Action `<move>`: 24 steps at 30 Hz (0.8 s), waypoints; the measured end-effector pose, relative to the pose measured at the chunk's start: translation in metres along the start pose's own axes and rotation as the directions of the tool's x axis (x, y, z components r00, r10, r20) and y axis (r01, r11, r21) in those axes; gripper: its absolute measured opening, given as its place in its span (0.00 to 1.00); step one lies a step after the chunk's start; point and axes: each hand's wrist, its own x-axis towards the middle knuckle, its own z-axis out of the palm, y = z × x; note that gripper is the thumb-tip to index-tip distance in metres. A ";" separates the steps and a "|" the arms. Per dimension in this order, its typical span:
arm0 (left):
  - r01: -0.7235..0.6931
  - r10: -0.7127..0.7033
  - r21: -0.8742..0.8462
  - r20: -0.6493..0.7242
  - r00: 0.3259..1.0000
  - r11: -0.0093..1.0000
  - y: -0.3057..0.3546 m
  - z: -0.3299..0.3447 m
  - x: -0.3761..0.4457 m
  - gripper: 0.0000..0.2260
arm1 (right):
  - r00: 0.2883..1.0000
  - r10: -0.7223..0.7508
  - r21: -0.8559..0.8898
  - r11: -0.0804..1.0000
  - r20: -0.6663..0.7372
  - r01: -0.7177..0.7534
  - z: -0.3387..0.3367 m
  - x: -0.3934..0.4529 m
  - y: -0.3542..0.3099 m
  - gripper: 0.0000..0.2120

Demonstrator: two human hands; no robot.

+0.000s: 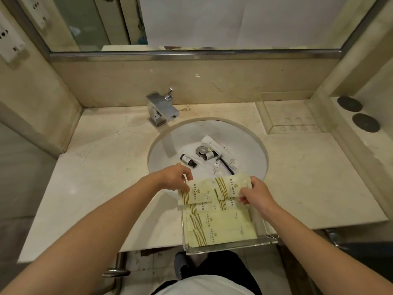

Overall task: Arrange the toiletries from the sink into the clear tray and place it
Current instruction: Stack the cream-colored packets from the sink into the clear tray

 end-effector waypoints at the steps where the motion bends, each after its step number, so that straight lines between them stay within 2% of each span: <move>1: -0.005 0.005 0.007 -0.001 1.000 1.000 0.000 0.001 0.000 0.06 | 1.000 0.006 -0.023 1.000 0.004 -0.006 -0.001 0.000 0.003 0.10; 5: -0.034 0.036 0.054 -0.037 0.999 0.998 0.003 0.007 0.001 0.08 | 1.000 0.022 -0.100 0.995 0.005 -0.022 -0.001 0.000 0.010 0.13; 8: -0.048 0.053 0.069 -0.068 0.996 0.996 0.006 0.012 0.003 0.10 | 1.000 0.029 -0.185 0.982 -0.006 -0.030 0.001 0.000 0.014 0.11; 11: -0.067 0.088 0.208 -0.091 0.992 0.976 0.006 0.017 0.004 0.10 | 1.000 0.005 -0.319 0.948 -0.016 -0.010 0.001 0.002 0.020 0.09; 14: -0.081 0.114 0.317 -0.087 0.990 0.945 0.006 0.022 0.005 0.11 | 0.997 -0.064 -0.487 0.872 -0.035 0.039 0.000 0.003 0.021 0.15; 19: -0.109 0.143 0.406 -0.054 0.988 0.908 0.008 0.025 0.006 0.14 | 0.993 -0.099 -0.635 0.772 -0.058 0.040 0.001 0.003 0.020 0.23; 22: -0.113 0.158 0.539 -0.039 0.987 0.835 0.011 0.027 0.005 0.15 | 0.990 -0.126 -0.762 0.646 -0.059 0.037 0.003 -0.001 0.016 0.30; 24: -0.112 0.185 0.618 -0.055 0.981 0.779 0.014 0.028 0.005 0.17 | 0.995 -0.089 -0.839 0.543 -0.034 0.020 0.002 -0.004 0.011 0.33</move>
